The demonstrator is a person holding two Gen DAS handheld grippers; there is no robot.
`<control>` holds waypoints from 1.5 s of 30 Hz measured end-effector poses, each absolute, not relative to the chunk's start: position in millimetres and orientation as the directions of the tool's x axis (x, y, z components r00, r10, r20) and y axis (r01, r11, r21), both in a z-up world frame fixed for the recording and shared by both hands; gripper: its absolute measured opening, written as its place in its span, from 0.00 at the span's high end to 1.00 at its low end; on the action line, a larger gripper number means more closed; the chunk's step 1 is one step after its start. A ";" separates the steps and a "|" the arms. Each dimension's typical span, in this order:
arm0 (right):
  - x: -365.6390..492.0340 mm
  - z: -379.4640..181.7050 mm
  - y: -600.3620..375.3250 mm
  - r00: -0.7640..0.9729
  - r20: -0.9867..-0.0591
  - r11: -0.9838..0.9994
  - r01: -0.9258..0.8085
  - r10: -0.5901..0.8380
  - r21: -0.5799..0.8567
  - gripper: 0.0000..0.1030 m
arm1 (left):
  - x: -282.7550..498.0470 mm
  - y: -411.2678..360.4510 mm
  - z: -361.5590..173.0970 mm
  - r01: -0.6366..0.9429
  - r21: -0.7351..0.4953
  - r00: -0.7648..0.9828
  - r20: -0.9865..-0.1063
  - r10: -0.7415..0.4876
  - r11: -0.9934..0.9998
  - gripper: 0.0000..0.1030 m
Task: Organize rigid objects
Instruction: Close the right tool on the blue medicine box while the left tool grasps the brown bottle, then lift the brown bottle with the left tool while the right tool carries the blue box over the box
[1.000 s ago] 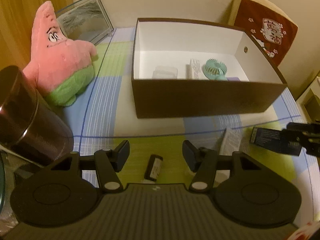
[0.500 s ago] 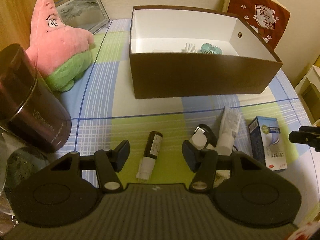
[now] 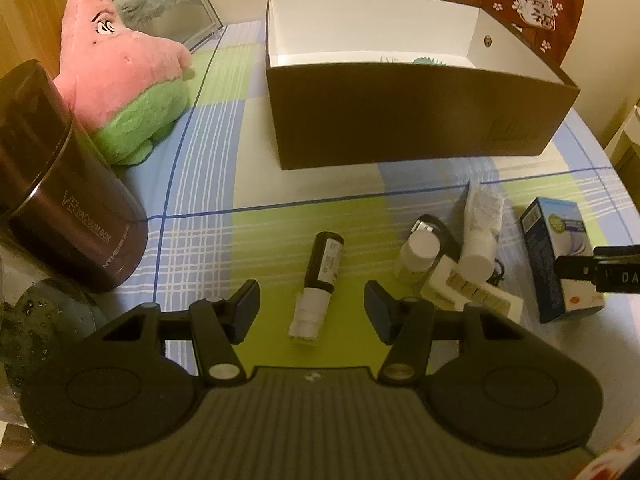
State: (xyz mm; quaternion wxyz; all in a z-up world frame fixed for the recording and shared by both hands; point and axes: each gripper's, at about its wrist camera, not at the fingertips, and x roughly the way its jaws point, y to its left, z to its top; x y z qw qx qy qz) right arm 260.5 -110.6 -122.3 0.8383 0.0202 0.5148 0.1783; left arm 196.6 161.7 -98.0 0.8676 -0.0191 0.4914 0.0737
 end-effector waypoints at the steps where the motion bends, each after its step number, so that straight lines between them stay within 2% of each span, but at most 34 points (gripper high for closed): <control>1: 260.9 -125.0 -109.2 0.404 -0.857 0.936 -0.275 0.319 0.218 0.27 | 196.7 161.7 -99.7 -0.144 0.041 0.506 -0.856 0.109 0.989 0.47; 7: 263.2 -136.3 -108.1 0.396 -0.861 0.929 -0.309 0.320 0.203 0.27 | 200.6 161.5 -112.6 -0.111 0.057 0.500 -0.860 0.106 0.992 0.49; 10: 262.8 -136.5 -109.1 0.410 -0.852 0.919 -0.351 0.325 0.182 0.32 | 205.7 160.4 -120.2 -0.090 0.064 0.493 -0.864 0.101 0.994 0.49; 14: 266.0 -136.8 -111.6 0.415 -0.850 0.906 -0.395 0.324 0.152 0.32 | 214.0 159.6 -129.3 -0.071 0.063 0.483 -0.871 0.089 0.996 0.49; 22: 280.8 -138.2 -131.9 0.396 -0.860 0.921 -0.342 0.322 0.188 0.32 | 231.0 161.9 -145.5 -0.041 0.066 0.461 -0.884 0.077 0.997 0.62; 26: 282.9 -137.0 -133.8 0.402 -0.857 0.925 -0.327 0.324 0.196 0.32 | 237.7 163.5 -152.4 -0.043 0.056 0.442 -0.894 0.069 0.997 0.78; 35: 284.8 -139.2 -129.1 0.408 -0.859 0.927 -0.329 0.309 0.177 0.32 | 242.0 167.0 -153.1 -0.114 0.015 0.438 -0.897 0.064 0.993 0.79; 45: 291.8 -143.9 -120.0 0.428 -0.861 0.930 -0.344 0.275 0.127 0.32 | 245.2 160.4 -153.2 -0.130 0.035 0.429 -0.899 0.088 0.991 0.79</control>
